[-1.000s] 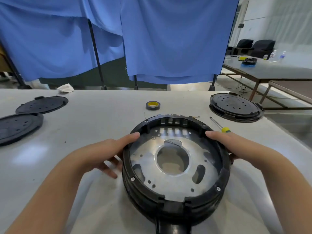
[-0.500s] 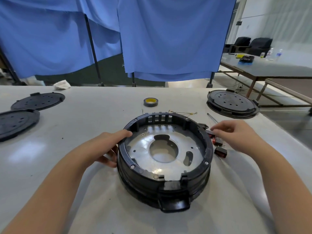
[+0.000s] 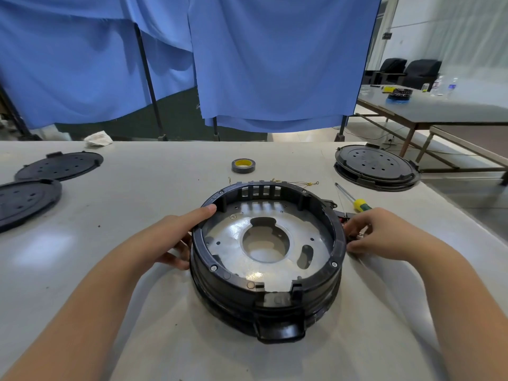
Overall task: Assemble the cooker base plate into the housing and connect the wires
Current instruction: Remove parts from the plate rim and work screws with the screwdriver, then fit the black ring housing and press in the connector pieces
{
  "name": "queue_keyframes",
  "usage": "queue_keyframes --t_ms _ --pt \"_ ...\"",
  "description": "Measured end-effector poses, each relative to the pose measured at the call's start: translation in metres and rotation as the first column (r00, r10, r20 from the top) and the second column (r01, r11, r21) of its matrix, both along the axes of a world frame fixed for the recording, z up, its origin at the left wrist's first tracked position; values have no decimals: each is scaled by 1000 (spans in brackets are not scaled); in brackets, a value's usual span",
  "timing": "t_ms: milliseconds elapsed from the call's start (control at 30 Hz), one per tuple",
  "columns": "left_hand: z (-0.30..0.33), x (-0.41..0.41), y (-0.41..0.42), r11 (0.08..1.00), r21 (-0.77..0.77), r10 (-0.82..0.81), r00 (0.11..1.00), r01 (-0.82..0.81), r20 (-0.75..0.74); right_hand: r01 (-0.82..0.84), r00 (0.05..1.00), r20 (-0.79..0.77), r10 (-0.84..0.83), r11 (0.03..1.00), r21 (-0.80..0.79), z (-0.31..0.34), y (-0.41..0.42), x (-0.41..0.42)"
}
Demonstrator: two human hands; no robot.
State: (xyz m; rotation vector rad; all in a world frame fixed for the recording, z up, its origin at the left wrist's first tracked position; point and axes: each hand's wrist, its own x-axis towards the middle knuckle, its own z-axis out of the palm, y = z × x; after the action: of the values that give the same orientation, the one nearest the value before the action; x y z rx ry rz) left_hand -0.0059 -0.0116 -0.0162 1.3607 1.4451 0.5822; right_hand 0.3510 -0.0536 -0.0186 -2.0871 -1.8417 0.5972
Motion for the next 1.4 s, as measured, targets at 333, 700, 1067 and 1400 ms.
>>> queue_keyframes --t_ms 333,700,1067,1400 --pt "0 3 -1 999 4 41 999 -41 6 -27 999 -39 31 993 112 -1 -1 -12" --pt "3 7 -4 996 47 69 984 -78 164 281 556 -825 -102 957 71 20 3 -40" --pt "-10 47 -14 931 55 240 717 -361 654 -33 133 -989 69 997 65 -4 2 -84" --pt "-8 75 -44 941 58 238 773 -334 588 244 125 -989 84 963 113 -7 4 -93"
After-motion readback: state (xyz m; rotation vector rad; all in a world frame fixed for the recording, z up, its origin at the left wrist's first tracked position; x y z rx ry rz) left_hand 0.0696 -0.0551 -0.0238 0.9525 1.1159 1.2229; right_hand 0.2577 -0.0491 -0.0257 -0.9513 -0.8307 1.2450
